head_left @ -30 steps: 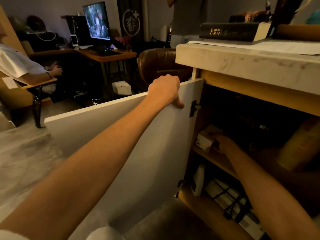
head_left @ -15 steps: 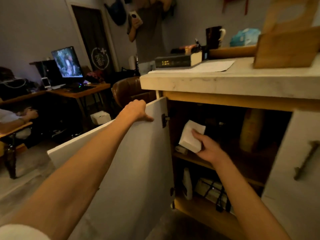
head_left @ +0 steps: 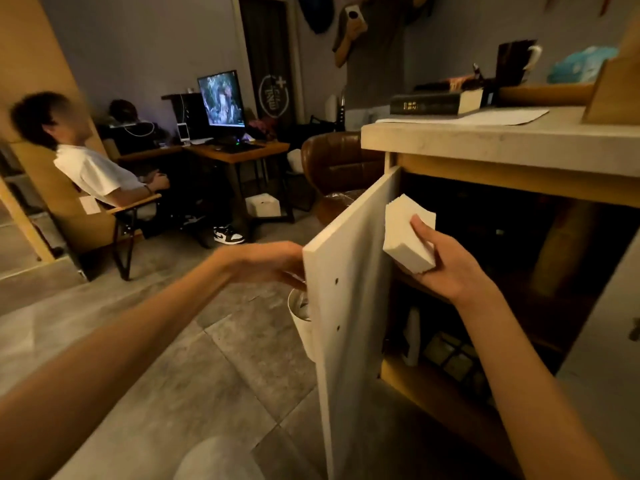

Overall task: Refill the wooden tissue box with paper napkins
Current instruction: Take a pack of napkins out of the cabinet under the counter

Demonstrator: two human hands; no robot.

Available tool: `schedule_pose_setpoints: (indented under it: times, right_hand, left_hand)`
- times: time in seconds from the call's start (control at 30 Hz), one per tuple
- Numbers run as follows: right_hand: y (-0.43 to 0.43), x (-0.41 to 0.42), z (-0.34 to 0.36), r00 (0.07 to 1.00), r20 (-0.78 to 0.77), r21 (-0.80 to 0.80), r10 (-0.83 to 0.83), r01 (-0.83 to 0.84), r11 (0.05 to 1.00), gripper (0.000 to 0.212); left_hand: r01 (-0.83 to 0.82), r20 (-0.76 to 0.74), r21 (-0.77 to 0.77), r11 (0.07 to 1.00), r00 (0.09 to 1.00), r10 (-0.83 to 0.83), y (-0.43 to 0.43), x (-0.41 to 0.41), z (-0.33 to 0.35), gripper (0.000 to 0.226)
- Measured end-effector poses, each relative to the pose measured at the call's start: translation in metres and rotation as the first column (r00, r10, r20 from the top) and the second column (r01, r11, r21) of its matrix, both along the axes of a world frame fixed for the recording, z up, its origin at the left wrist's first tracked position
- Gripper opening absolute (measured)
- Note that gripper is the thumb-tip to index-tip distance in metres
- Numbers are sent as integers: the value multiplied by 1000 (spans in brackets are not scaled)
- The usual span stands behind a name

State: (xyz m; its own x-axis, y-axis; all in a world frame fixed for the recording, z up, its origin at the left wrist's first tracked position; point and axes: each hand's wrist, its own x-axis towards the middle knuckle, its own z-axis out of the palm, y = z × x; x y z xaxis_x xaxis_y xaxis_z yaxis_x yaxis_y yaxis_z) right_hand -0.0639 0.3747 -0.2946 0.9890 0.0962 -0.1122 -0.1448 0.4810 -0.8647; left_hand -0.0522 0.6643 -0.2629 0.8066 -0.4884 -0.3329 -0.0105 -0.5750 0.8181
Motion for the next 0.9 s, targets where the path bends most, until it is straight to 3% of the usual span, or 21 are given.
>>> schedule_pose_setpoints:
  times: [0.13, 0.27, 0.47, 0.67, 0.73, 0.83, 0.9]
  right_hand:
    - [-23, -46, 3, 998, 30, -79, -57, 59, 995, 65]
    - [-89, -102, 13, 979, 103, -224, -177, 196, 955, 63]
    - [-174, -185, 28, 816, 307, -310, -490, 573, 759, 52]
    - [-209, -235, 11, 678, 292, -331, -675, 734, 593, 33]
    - [-213, -240, 0, 654, 265, -339, -709, 751, 566, 32]
    - [-219, -237, -15, 626, 235, -348, -744, 769, 537, 39]
    - [-220, -227, -23, 622, 214, -332, -753, 771, 543, 34]
  left_hand:
    - [89, 96, -26, 996, 992, -87, -32, -26, -8, 29]
    - [145, 235, -86, 986, 964, -122, -87, -33, -23, 32]
    - [168, 210, -182, 969, 969, -128, -211, -25, -41, 93]
    - [-36, 163, -322, 946, 982, 92, -350, -27, -42, 88]
    - [-136, 155, -320, 938, 969, 193, -381, -19, -41, 82]
    - [-175, 127, -284, 943, 968, 218, -412, -8, -35, 63]
    - [-220, 123, -274, 936, 957, 261, -424, -5, -33, 68]
